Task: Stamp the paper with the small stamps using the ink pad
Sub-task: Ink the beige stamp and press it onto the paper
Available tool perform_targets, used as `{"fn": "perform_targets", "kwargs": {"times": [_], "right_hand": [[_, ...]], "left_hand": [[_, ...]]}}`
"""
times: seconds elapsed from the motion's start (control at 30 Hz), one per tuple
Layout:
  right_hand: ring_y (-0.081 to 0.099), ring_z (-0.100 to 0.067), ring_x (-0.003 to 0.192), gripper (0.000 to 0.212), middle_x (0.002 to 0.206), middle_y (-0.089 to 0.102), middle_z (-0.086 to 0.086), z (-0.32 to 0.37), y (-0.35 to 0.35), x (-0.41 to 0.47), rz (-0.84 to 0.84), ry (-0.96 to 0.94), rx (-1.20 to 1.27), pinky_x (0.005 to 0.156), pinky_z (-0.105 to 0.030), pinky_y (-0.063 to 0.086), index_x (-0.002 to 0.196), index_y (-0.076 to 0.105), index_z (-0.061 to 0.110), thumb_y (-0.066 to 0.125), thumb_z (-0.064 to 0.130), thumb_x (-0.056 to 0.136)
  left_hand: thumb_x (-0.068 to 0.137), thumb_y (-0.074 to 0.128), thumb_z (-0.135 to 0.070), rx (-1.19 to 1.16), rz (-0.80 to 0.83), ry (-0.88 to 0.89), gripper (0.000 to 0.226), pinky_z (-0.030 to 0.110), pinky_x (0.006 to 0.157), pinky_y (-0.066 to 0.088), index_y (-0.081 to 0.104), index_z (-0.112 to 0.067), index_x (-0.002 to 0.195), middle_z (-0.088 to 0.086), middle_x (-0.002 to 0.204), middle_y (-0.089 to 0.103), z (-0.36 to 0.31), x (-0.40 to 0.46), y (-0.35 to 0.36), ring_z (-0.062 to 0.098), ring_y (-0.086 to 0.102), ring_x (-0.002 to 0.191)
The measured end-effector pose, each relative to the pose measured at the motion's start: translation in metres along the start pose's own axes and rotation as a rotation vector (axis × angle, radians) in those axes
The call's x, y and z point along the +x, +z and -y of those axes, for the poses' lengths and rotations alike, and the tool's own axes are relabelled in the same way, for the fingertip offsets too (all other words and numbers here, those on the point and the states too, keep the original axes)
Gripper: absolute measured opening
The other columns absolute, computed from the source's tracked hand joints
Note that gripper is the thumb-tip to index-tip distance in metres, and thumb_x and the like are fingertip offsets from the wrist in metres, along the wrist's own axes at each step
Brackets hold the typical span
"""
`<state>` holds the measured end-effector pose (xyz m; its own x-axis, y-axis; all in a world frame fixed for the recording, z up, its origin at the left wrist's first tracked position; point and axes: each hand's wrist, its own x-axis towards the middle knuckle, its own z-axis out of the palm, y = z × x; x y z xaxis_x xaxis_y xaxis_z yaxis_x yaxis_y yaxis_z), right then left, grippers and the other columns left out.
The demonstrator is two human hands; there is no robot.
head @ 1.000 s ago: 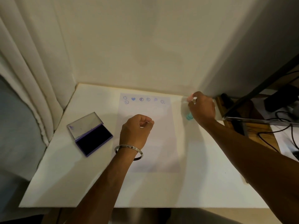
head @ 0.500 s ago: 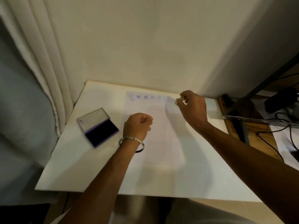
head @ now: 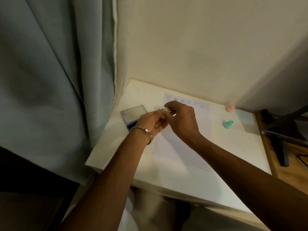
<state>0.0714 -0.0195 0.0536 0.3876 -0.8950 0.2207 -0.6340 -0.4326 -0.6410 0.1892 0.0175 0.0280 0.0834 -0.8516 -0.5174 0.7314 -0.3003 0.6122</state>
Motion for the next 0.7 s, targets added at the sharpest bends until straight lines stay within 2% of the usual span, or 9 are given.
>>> {"fn": "perform_targets", "kwargs": {"times": [0.23,0.37,0.47,0.53,0.6,0.7], "right_hand": [[0.068,-0.007,0.084,0.015,0.086,0.068,0.012,0.029,0.023,0.008,-0.023,-0.028,0.105,0.079,-0.025,0.055,0.102,0.073,0.013,0.068,0.021,0.090],[0.067,-0.010,0.085,0.015,0.095,0.073,0.005,0.036,0.029,0.009,-0.027,-0.112,0.072,0.078,-0.026,0.055,0.104,0.073,0.013,0.066,0.019,0.093],[0.066,-0.012,0.087,0.017,0.100,0.073,0.002,0.034,0.030,0.008,0.021,-0.153,0.003,0.077,-0.024,0.053,0.107,0.072,0.012,0.064,0.019,0.094],[0.065,-0.015,0.089,0.016,0.103,0.073,-0.002,0.030,0.033,0.003,0.111,-0.164,-0.079,0.077,-0.025,0.052,0.106,0.072,0.012,0.062,0.018,0.095],[0.065,-0.018,0.091,0.016,0.102,0.073,-0.005,0.026,0.040,-0.005,0.207,-0.210,-0.138,0.074,-0.022,0.048,0.106,0.073,0.010,0.061,0.016,0.095],[0.063,-0.020,0.086,0.016,0.095,0.072,-0.007,0.024,0.049,-0.012,0.266,-0.290,-0.191,0.067,-0.014,0.037,0.103,0.074,0.008,0.060,0.013,0.096]], "left_hand": [[0.092,0.059,-0.023,-0.077,-0.091,0.107,0.031,0.021,0.066,0.059,0.063,-0.005,0.117,0.011,0.107,0.069,-0.025,-0.008,-0.028,0.017,0.068,0.091],[0.092,0.058,-0.029,-0.093,-0.201,0.118,0.032,0.023,0.069,0.058,0.065,-0.003,0.111,0.010,0.094,0.070,-0.035,-0.009,-0.034,0.015,0.068,0.081],[0.095,0.054,-0.030,0.064,-0.324,0.237,0.032,0.021,0.065,0.056,0.064,-0.005,0.113,0.007,0.098,0.068,-0.044,-0.004,-0.042,0.014,0.065,0.084],[0.097,0.046,-0.036,0.253,-0.411,0.306,0.037,0.027,0.076,0.055,0.063,-0.009,0.116,0.004,0.116,0.066,-0.048,-0.001,-0.046,0.015,0.064,0.098],[0.098,0.042,-0.038,0.372,-0.499,0.329,0.041,0.041,0.097,0.049,0.064,-0.008,0.116,0.005,0.126,0.064,-0.050,-0.001,-0.047,0.021,0.062,0.112],[0.098,0.040,-0.040,0.442,-0.543,0.344,0.045,0.048,0.105,0.042,0.064,-0.007,0.116,0.009,0.129,0.062,-0.052,-0.002,-0.047,0.027,0.058,0.119]]}}
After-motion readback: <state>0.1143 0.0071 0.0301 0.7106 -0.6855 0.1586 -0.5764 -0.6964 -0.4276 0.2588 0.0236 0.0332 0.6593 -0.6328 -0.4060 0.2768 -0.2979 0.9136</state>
